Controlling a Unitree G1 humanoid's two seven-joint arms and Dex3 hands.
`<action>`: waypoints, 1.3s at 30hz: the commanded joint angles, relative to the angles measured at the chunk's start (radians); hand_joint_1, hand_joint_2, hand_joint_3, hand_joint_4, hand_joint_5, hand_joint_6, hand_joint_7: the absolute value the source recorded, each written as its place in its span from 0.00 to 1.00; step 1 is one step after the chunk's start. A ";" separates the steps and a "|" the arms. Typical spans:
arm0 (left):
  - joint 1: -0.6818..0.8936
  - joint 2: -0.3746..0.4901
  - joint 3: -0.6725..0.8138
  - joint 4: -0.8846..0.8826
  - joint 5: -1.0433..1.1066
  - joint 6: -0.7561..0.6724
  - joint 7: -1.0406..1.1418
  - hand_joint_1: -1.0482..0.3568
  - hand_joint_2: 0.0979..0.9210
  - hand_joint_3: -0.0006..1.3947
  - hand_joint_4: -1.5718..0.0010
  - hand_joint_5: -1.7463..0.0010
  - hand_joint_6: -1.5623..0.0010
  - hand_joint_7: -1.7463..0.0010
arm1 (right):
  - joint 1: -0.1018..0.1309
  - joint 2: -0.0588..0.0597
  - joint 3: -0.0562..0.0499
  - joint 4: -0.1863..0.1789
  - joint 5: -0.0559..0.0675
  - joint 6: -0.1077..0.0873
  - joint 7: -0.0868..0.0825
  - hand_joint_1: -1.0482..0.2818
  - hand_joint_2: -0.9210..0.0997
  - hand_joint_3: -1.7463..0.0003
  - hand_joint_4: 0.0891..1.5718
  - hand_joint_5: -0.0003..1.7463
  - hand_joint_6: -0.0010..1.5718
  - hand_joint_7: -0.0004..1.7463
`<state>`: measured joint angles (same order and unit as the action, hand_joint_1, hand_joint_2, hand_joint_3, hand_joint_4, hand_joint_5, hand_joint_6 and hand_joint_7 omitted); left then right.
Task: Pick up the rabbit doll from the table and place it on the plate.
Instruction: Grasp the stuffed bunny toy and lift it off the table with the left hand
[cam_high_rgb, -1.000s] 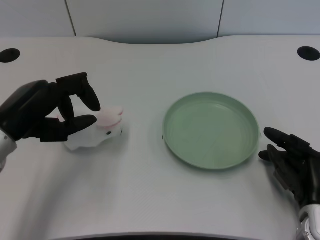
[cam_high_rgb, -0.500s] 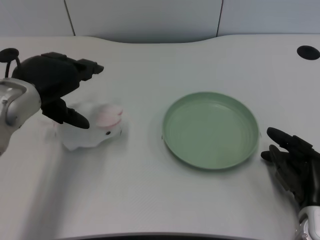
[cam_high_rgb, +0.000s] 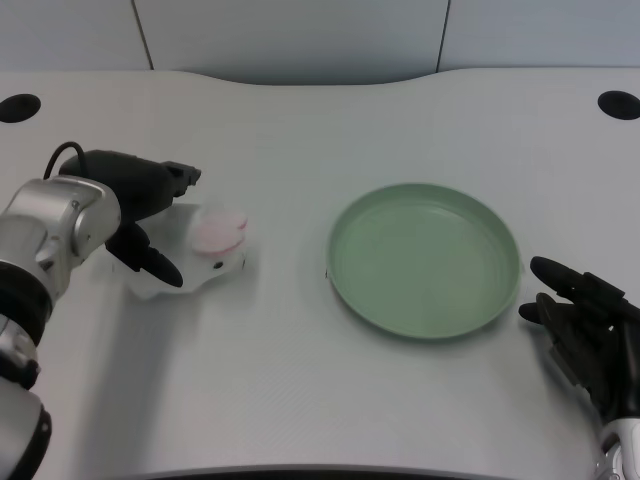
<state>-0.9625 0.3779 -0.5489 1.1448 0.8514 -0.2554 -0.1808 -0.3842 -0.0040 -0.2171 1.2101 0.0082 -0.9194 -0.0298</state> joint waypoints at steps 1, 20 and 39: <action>-0.026 -0.028 -0.024 0.069 -0.001 0.017 0.025 0.00 1.00 0.08 1.00 1.00 1.00 1.00 | 0.018 -0.012 -0.008 0.002 0.019 -0.018 0.017 0.56 0.00 0.83 0.32 0.56 0.58 0.00; -0.049 -0.129 -0.110 0.192 0.012 0.084 0.173 0.03 0.98 0.03 0.95 0.98 0.93 0.97 | 0.037 -0.011 -0.001 0.018 -0.011 -0.062 -0.071 0.58 0.00 0.84 0.39 0.51 0.60 0.01; -0.046 -0.049 -0.214 0.216 0.103 -0.022 0.535 0.54 0.92 0.00 0.58 0.17 0.41 0.76 | 0.057 -0.015 0.014 0.009 -0.050 -0.079 -0.129 0.57 0.00 0.84 0.43 0.49 0.60 0.00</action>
<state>-0.9943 0.3066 -0.7593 1.3547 0.9484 -0.2693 0.3390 -0.3410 -0.0026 -0.2071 1.2226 -0.0296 -0.9882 -0.1434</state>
